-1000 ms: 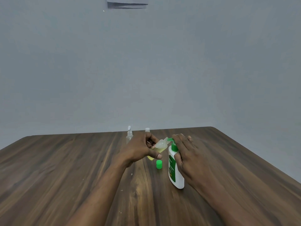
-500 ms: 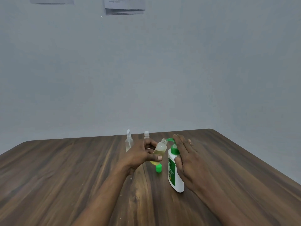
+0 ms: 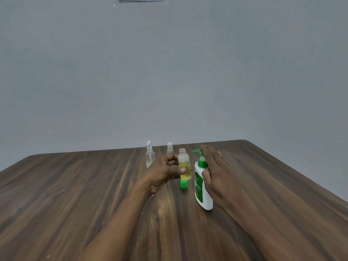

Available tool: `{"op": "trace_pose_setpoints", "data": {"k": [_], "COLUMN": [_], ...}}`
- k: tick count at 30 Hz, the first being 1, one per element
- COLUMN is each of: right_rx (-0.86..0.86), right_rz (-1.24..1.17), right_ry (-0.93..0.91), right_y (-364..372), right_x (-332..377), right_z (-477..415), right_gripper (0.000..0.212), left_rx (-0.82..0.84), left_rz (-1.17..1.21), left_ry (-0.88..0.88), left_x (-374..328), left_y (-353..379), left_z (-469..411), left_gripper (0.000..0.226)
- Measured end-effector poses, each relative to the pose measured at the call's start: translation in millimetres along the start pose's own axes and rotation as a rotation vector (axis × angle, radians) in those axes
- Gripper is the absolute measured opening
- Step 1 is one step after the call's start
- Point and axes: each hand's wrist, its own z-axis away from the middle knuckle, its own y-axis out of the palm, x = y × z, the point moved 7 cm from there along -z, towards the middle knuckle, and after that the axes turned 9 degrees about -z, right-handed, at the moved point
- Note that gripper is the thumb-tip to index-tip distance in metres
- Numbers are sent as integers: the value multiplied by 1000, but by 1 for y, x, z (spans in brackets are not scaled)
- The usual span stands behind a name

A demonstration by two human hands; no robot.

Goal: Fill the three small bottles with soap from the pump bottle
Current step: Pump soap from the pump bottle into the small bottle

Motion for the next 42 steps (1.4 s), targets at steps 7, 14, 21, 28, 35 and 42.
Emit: {"op": "trace_pose_setpoints", "data": {"k": [7,14,21,28,35,42], "right_rx": [24,53,17,36,8,-1], "right_rz": [8,36,81,177,171,152], "right_ry": [24,33,-29,-74,-93,-83], "right_y": [-1,-1,-7,-7,-6,-8], "right_x": [-1,-1,8,15,12,12], "right_z": [0,0,0,1,0,-1], "right_gripper": [65,65,61,53,54,58], "left_rx": [-42,-47,-49,-47,-52,-68], "left_rz": [-251,-318,-276,-292,-278,-253], "left_ry": [10,33,59,56,55,73], "left_x": [-6,-16,-17,-13,-12,-14], "left_y": [-9,-8,-9,-10,-9,-12], "left_z": [0,3,3,2,1,1], "left_gripper": [42,36,40,34,34,37]}}
